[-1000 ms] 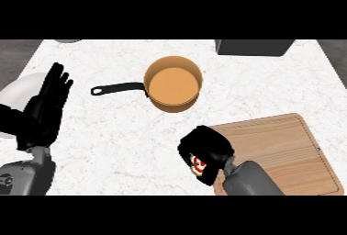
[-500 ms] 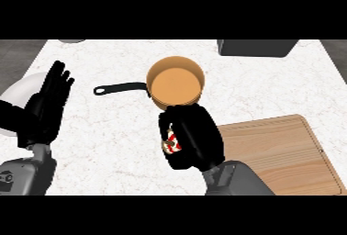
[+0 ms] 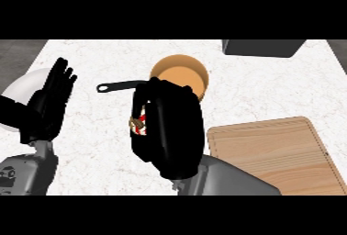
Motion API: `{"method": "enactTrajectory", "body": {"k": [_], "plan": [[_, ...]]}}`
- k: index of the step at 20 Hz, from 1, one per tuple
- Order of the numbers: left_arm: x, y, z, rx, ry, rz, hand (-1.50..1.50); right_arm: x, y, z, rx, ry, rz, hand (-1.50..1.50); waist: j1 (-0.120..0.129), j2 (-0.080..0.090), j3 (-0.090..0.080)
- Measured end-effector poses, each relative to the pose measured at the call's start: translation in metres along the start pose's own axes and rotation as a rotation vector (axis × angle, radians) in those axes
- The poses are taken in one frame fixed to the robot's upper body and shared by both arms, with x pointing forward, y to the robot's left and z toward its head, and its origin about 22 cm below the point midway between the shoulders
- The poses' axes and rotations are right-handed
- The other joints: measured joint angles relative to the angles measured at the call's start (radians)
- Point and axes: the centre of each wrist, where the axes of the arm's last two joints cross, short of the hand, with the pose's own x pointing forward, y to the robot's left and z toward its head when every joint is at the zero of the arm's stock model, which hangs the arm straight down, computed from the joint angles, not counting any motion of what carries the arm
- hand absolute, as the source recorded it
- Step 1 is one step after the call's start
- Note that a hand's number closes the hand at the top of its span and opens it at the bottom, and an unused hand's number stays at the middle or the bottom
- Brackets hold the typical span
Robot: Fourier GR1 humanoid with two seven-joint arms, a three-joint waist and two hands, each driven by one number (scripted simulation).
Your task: Pick the cupcake from the cutting board and place it in the pot
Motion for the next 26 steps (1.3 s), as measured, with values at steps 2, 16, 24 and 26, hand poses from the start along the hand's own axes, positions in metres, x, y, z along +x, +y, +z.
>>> {"method": "enactTrajectory", "body": {"k": [2,16,24,26], "plan": [[0.001,0.0,-0.001,-0.003,-0.005,0.0,0.0,0.015,-0.004,-0.008,-0.023,-0.01,-0.002,1.5,0.003,0.004,0.0],[0.003,0.005,0.001,0.008,-0.017,0.006,0.0,0.013,0.025,-0.082,-0.122,0.089,0.071,1.5,-0.013,0.017,0.003],[0.004,0.009,-0.002,0.017,-0.018,0.005,0.0,-0.029,0.058,-0.117,-0.158,0.166,0.325,1.5,-0.022,0.021,0.004],[0.003,0.009,-0.001,0.012,-0.018,0.005,0.0,-0.039,0.066,-0.119,-0.142,0.187,0.347,1.5,-0.016,0.022,0.004]]}}
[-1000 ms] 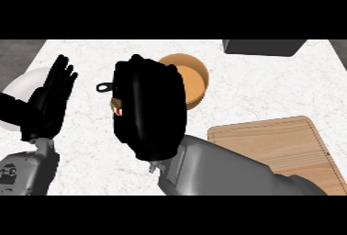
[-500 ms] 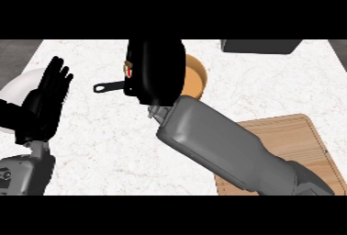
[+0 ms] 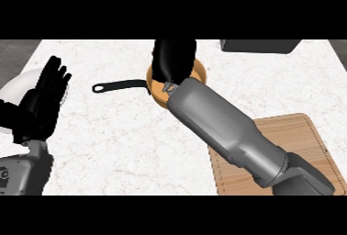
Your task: Pick the cupcake from the cutting board and place it in the pot
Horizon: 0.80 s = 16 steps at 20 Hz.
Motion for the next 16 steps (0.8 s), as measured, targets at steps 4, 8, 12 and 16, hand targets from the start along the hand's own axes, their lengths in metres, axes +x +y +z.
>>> {"method": "enactTrajectory", "body": {"k": [4,8,12,16], "plan": [[-0.002,-0.008,0.005,-0.007,-0.003,-0.001,0.0,-0.018,0.015,-0.01,0.061,0.078,-0.03,-1.5,0.005,0.003,0.001],[-0.002,-0.012,0.003,-0.009,-0.004,0.004,0.0,-0.039,0.025,-0.021,0.137,0.165,-0.116,-1.5,0.011,0.009,0.001],[0.006,-0.013,-0.001,-0.017,-0.015,0.007,0.0,-0.053,0.03,-0.024,0.211,0.174,-0.246,-1.5,0.022,0.012,0.002],[0.002,-0.012,0.0,-0.025,-0.012,0.008,0.0,-0.061,0.029,-0.023,0.194,0.154,-0.44,-1.5,0.026,0.013,0.003]]}}
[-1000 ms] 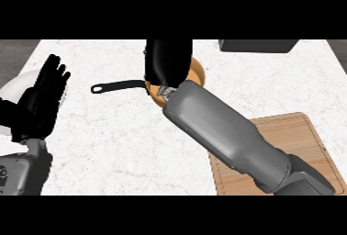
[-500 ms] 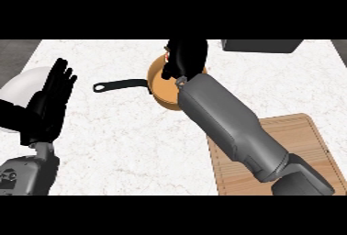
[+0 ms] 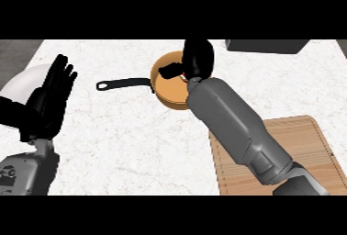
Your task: Pick the cupcake from the cutting board and place it in the pot
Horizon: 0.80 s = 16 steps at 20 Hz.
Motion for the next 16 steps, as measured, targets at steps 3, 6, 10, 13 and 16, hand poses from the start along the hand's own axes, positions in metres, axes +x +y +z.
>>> {"method": "enactTrajectory", "body": {"k": [3,6,10,13,16], "plan": [[-0.001,0.0,0.001,0.002,-0.003,-0.004,0.0,-0.002,-0.006,-0.002,-0.032,-0.021,-0.14,-1.5,0.0,-0.001,0.0],[-0.005,0.003,0.004,0.012,0.002,-0.003,0.0,-0.008,-0.011,-0.004,-0.058,-0.027,-0.257,-1.5,-0.011,-0.005,0.0],[-0.003,0.012,0.005,0.033,0.01,-0.01,0.0,-0.021,-0.022,-0.009,-0.076,-0.032,-0.377,-1.5,-0.034,-0.013,0.0],[-0.011,0.012,0.004,0.051,0.022,-0.013,0.0,-0.034,-0.035,-0.014,-0.07,-0.036,-0.425,-1.5,-0.05,-0.017,-0.001],[-0.009,0.013,0.008,0.057,0.024,-0.013,0.0,-0.05,-0.05,-0.012,-0.058,-0.037,-0.451,-1.5,-0.06,-0.021,-0.001]]}}
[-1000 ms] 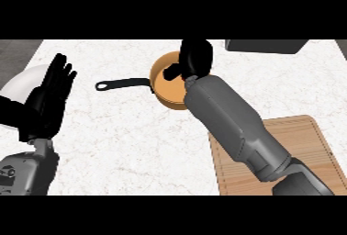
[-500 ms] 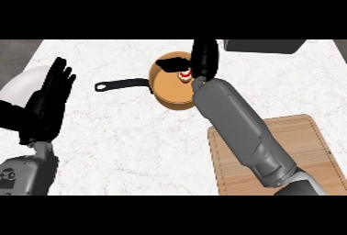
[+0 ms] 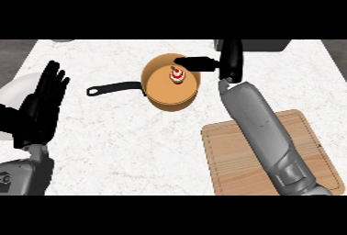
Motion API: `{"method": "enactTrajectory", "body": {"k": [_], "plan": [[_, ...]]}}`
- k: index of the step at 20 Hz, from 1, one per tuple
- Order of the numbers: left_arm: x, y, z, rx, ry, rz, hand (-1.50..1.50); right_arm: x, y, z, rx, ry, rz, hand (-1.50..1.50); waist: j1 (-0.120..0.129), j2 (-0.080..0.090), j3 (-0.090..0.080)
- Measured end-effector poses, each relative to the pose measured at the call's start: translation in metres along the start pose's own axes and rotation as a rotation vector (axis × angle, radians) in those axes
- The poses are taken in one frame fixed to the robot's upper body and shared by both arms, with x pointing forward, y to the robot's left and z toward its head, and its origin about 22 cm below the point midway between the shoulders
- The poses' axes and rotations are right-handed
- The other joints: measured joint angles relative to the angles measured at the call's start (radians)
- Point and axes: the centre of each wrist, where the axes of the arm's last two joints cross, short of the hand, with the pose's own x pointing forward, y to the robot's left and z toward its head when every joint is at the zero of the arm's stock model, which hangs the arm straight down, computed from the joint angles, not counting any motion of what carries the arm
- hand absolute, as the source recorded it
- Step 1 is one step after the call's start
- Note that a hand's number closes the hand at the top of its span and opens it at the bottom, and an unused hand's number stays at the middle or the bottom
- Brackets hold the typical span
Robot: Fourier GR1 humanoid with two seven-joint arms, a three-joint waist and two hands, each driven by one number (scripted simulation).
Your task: Pick the cupcake from the cutting board and place it in the pot
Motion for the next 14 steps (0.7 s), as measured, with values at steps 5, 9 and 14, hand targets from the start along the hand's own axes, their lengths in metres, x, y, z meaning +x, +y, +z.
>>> {"method": "enactTrajectory", "body": {"k": [5,9,14], "plan": [[-0.004,0.009,0.005,0.013,-0.001,0.003,0.0,-0.01,-0.039,0.003,0.019,-0.005,-0.021,-1.5,-0.007,-0.003,0.0],[-0.002,0.003,0.004,0.014,0.001,0.003,0.0,-0.018,-0.069,0.012,0.04,-0.006,-0.016,-1.5,-0.01,-0.003,0.0],[0.0,0.004,0.005,0.015,0.002,0.003,0.0,-0.022,-0.094,0.016,0.054,-0.005,-0.015,-1.5,-0.008,-0.002,0.0]]}}
